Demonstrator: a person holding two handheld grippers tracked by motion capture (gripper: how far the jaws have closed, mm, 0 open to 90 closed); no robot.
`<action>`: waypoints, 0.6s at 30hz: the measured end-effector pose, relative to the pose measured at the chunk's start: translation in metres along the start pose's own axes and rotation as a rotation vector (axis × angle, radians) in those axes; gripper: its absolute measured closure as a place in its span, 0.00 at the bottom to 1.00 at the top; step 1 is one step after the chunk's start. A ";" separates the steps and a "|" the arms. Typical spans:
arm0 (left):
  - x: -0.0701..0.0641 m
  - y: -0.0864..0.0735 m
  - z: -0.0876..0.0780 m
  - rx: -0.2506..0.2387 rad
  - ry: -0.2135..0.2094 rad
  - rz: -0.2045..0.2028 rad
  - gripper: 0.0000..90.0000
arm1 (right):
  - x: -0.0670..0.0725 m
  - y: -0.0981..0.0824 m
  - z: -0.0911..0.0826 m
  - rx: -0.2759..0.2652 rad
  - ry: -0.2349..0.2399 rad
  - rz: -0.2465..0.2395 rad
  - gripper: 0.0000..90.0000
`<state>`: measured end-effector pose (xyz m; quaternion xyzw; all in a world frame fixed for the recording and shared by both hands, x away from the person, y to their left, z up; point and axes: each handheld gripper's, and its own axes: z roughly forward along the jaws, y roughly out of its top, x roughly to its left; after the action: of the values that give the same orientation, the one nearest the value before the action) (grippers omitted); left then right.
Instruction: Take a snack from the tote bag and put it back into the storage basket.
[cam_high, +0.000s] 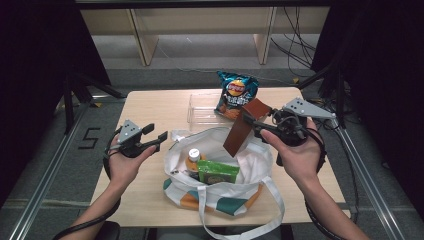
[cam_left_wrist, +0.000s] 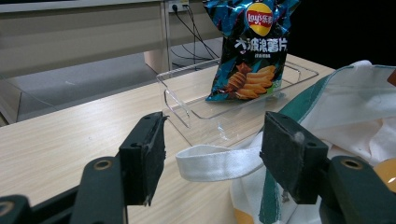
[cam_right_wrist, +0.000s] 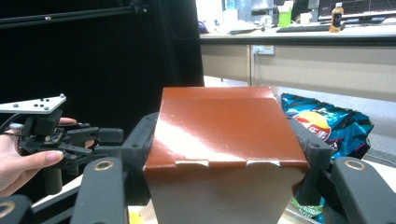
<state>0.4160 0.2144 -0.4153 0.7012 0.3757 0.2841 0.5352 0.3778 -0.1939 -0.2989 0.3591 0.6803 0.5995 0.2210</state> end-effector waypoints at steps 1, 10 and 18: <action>0.000 0.000 0.000 0.001 0.000 0.008 0.43 | 0.001 0.001 -0.001 0.005 0.003 0.017 0.44; 0.000 0.000 0.000 0.000 0.000 0.010 0.43 | -0.002 0.008 -0.003 -0.022 0.001 0.015 0.44; 0.001 0.000 0.002 -0.009 -0.009 0.017 0.43 | -0.007 0.014 -0.005 -0.044 -0.013 0.030 0.44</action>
<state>0.4178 0.2143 -0.4159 0.7033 0.3662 0.2872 0.5374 0.3815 -0.2021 -0.2857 0.3681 0.6601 0.6152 0.2242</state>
